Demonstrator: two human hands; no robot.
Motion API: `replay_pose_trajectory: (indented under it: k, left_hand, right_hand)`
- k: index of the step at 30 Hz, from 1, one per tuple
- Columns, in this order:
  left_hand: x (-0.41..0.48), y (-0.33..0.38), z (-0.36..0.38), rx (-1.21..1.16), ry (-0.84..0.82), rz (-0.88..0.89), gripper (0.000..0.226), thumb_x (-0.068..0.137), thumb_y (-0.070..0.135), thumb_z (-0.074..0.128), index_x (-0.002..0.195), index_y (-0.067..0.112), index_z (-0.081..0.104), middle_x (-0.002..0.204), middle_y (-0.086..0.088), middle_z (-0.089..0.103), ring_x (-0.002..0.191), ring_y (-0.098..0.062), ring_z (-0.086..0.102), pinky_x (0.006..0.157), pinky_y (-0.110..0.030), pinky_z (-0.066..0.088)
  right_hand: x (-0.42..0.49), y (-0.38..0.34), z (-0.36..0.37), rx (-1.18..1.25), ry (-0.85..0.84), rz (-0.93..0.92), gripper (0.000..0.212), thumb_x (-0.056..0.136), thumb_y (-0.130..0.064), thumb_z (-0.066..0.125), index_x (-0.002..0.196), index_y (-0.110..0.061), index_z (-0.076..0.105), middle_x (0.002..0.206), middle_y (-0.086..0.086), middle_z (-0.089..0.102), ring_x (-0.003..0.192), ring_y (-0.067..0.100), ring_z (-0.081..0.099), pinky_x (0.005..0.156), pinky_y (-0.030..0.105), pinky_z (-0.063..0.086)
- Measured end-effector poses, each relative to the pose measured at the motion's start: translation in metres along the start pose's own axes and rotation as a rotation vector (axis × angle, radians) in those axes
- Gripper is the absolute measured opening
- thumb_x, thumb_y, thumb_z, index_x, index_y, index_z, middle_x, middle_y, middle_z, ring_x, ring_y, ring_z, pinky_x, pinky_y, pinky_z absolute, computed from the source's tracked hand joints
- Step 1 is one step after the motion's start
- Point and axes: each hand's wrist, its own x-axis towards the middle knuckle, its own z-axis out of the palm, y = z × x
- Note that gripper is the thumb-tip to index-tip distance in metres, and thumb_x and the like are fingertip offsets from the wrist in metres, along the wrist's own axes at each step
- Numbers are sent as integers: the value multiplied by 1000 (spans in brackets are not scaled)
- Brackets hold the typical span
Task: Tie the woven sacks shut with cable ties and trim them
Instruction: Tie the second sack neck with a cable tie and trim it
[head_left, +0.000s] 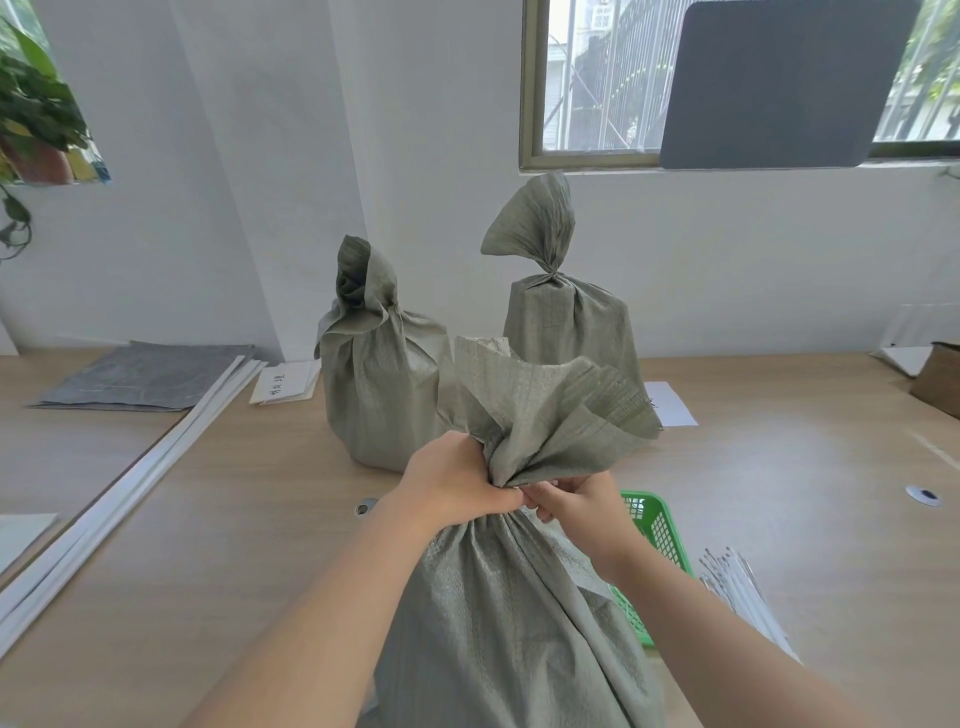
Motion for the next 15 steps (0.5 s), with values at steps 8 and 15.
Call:
replay_pose_trajectory:
  k: [8, 15]
  left_hand:
    - [3, 1, -1, 137, 14, -27, 44, 63, 64, 75, 78, 23, 69, 77, 6, 67, 77, -14, 66, 63, -28, 54]
    - [10, 11, 4, 382, 25, -88, 54, 64, 60, 76, 103, 25, 69, 96, 3, 68, 93, -22, 67, 68, -29, 49]
  right_hand:
    - [-2, 2, 1, -62, -48, -54, 19, 89, -4, 66, 72, -10, 70, 54, -13, 62, 51, 0, 51, 51, 13, 41]
    - [-1, 12, 5, -198, -72, -130, 15, 90, -10, 68, 86, 4, 65, 72, 10, 63, 60, 1, 47, 58, 15, 44]
